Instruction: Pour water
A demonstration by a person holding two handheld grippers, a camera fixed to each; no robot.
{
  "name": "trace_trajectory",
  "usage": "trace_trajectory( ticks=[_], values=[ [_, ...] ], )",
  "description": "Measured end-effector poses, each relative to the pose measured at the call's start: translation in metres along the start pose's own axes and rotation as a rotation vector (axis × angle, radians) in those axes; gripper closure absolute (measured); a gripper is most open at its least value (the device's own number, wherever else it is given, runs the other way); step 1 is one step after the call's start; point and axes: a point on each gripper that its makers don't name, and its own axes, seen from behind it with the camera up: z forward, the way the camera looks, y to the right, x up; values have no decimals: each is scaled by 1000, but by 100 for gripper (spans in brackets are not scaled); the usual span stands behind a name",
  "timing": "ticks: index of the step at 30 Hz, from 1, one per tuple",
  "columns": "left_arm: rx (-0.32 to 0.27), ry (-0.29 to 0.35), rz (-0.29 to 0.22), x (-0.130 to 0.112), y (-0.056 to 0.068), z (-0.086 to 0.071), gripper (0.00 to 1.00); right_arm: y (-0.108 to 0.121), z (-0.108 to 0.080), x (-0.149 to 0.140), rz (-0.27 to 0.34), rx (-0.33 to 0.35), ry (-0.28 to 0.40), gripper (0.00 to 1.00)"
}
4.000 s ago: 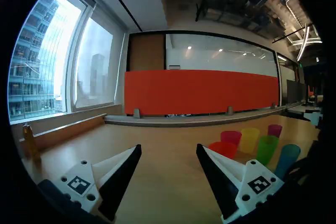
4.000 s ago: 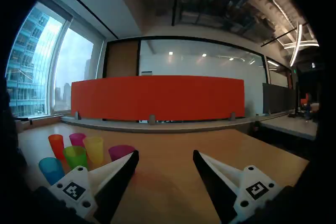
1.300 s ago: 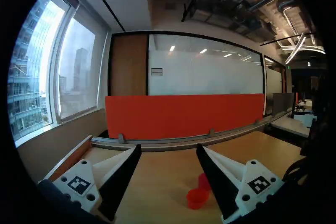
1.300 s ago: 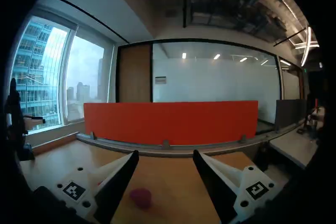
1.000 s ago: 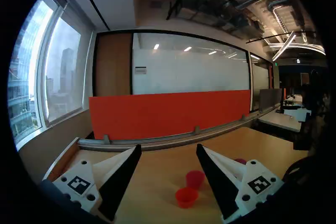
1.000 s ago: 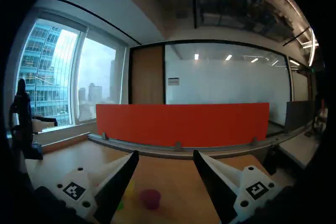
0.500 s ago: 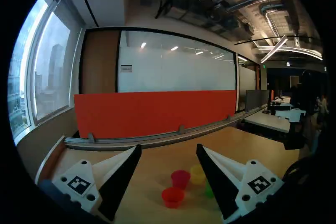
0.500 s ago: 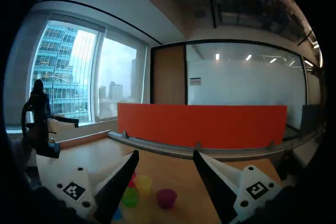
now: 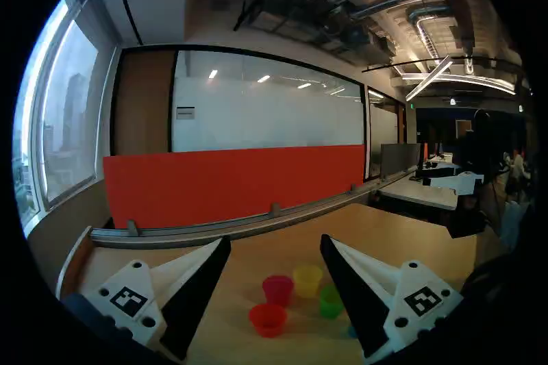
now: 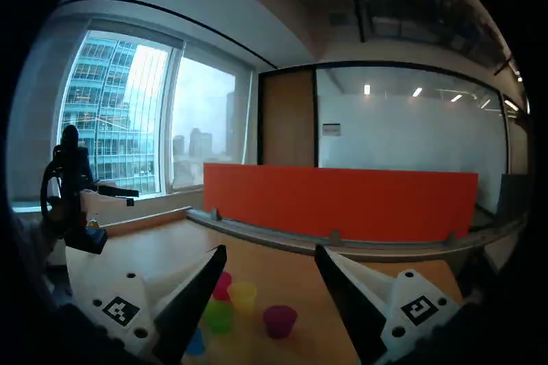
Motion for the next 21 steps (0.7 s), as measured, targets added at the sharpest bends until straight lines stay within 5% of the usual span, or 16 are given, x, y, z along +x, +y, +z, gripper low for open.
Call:
trace_trajectory(
  ticks=[21],
  values=[
    [-160,-33,-19,-30,34,-2,3,-16,5,-42,-45,72,-118,0]
  ],
)
